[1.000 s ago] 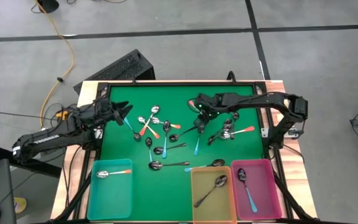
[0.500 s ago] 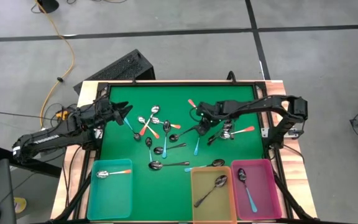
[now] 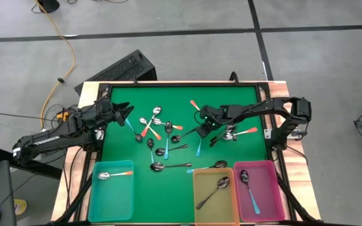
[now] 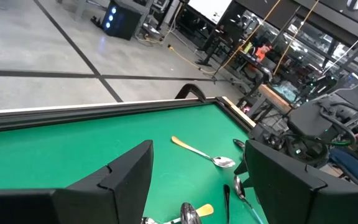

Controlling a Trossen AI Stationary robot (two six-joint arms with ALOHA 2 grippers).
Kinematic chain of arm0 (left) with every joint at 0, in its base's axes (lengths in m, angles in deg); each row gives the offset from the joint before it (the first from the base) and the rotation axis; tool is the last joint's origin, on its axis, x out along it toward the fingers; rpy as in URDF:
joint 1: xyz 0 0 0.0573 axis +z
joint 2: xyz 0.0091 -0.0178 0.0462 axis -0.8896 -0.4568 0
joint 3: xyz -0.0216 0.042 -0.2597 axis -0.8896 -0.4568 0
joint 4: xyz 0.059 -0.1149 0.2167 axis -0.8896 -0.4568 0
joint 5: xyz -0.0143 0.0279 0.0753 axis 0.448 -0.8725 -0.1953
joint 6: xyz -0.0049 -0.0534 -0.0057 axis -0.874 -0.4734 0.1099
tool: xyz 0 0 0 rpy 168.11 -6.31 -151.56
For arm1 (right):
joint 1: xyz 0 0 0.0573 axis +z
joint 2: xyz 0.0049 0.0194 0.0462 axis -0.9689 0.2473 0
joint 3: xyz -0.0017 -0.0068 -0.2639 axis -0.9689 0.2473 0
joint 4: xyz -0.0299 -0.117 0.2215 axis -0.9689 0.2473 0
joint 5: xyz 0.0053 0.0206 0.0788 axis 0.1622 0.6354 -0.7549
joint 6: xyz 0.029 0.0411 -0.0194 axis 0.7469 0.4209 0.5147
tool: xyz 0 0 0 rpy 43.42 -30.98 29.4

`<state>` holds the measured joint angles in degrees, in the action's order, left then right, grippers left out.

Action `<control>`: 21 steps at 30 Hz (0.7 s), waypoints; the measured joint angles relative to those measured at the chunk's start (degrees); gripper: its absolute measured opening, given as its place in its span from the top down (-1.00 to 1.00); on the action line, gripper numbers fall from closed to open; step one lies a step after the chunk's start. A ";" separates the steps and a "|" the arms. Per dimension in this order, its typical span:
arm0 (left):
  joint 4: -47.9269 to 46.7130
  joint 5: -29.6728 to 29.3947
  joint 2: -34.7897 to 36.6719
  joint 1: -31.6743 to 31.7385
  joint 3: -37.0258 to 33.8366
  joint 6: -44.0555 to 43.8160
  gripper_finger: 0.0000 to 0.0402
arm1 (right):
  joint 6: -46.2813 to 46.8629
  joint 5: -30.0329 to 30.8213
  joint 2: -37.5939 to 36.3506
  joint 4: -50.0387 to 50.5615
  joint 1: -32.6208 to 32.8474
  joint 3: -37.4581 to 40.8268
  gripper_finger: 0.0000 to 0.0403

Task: Sort silverware by color (type)
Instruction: Put the blue spoon into the pink bin

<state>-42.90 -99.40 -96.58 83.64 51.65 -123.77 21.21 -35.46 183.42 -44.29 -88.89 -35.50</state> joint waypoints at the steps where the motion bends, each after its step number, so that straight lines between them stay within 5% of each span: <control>1: 0.00 0.00 0.01 0.01 0.00 0.00 -0.18 | 0.54 0.00 0.01 -0.23 0.00 0.09 -0.08; 21: -0.01 0.00 0.02 0.00 0.00 0.42 -0.18 | 1.27 0.02 0.01 -1.93 0.77 0.25 0.03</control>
<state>-42.91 -99.40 -96.56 83.64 51.65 -123.35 22.47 -35.44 183.43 -46.21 -88.12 -35.25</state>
